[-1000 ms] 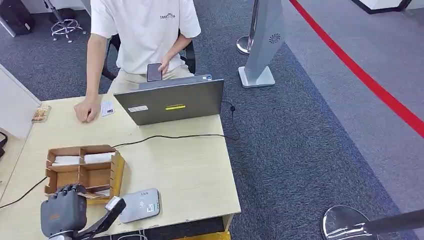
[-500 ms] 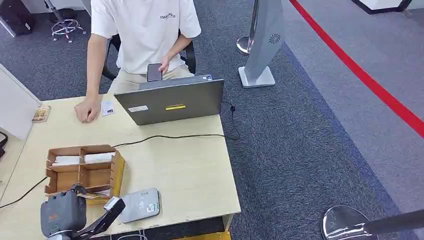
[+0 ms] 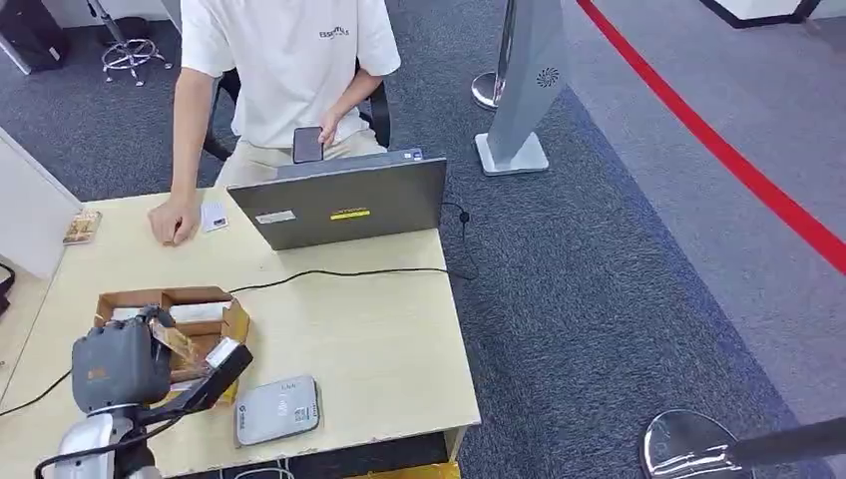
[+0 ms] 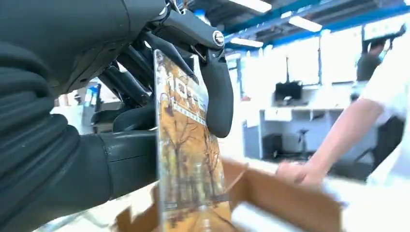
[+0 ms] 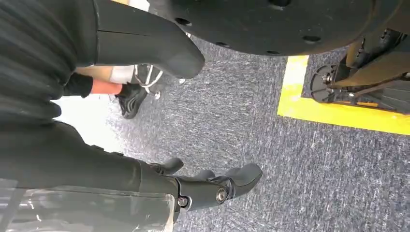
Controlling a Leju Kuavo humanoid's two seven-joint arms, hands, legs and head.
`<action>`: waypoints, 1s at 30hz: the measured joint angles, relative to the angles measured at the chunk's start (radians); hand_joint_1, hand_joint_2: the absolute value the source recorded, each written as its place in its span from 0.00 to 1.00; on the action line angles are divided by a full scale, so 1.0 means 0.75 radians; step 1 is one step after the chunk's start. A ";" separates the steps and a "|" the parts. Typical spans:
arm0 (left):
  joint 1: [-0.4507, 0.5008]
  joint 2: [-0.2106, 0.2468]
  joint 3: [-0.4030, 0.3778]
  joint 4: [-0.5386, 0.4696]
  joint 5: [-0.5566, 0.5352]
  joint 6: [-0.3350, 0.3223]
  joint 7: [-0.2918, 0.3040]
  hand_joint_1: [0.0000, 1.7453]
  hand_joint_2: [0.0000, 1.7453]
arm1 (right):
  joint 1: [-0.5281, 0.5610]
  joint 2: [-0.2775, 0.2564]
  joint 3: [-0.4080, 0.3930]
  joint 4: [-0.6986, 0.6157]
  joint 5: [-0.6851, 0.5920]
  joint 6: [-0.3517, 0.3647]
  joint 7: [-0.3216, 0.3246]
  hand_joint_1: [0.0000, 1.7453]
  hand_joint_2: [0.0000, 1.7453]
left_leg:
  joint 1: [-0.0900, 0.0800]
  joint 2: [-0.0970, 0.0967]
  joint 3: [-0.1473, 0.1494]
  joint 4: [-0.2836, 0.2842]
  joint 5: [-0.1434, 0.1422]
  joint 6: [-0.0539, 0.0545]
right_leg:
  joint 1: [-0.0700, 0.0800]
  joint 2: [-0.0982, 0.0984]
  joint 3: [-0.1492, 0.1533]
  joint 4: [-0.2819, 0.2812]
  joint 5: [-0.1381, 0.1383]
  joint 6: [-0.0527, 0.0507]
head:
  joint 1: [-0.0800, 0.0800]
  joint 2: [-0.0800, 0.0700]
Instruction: Pass the card to the sensor for recognition and then transmit it.
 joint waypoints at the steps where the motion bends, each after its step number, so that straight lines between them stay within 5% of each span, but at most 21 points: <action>1: -0.013 0.001 -0.006 -0.015 0.002 -0.009 0.000 1.00 1.00 | 0.000 0.000 0.001 0.000 0.000 0.000 0.000 0.00 1.00 | 0.000 0.000 0.000 0.000 0.000 0.000 | 0.000 0.001 0.000 0.000 0.000 0.000 | 0.000 0.000; 12: -0.045 0.013 -0.036 -0.068 0.009 -0.011 0.001 1.00 1.00 | 0.003 0.000 0.003 -0.001 0.001 0.001 0.000 0.00 1.00 | 0.000 0.000 0.000 0.000 0.000 0.000 | 0.000 0.000 -0.001 0.000 0.000 0.000 | 0.000 0.000; 15: -0.111 0.026 -0.071 -0.096 0.034 -0.085 0.018 1.00 1.00 | 0.002 0.000 0.003 -0.003 0.006 0.003 -0.001 0.00 1.00 | 0.000 -0.001 -0.001 0.000 0.001 0.000 | 0.000 -0.001 -0.001 0.000 0.000 0.000 | 0.000 0.000; 24: -0.523 0.124 -0.181 -0.160 0.081 -0.276 0.113 1.00 1.00 | 0.004 0.000 0.010 -0.010 0.050 0.018 -0.008 0.00 1.00 | 0.000 -0.001 -0.001 0.001 0.002 0.000 | 0.000 -0.001 -0.001 0.000 0.002 0.000 | 0.000 0.000; 30: -0.849 0.233 -0.176 -0.004 -0.040 -0.209 0.149 1.00 1.00 | 0.003 0.000 0.052 -0.006 0.095 0.017 -0.004 0.00 1.00 | 0.000 0.000 0.000 0.001 0.002 0.000 | 0.000 0.001 -0.001 0.001 0.003 -0.001 | 0.000 0.000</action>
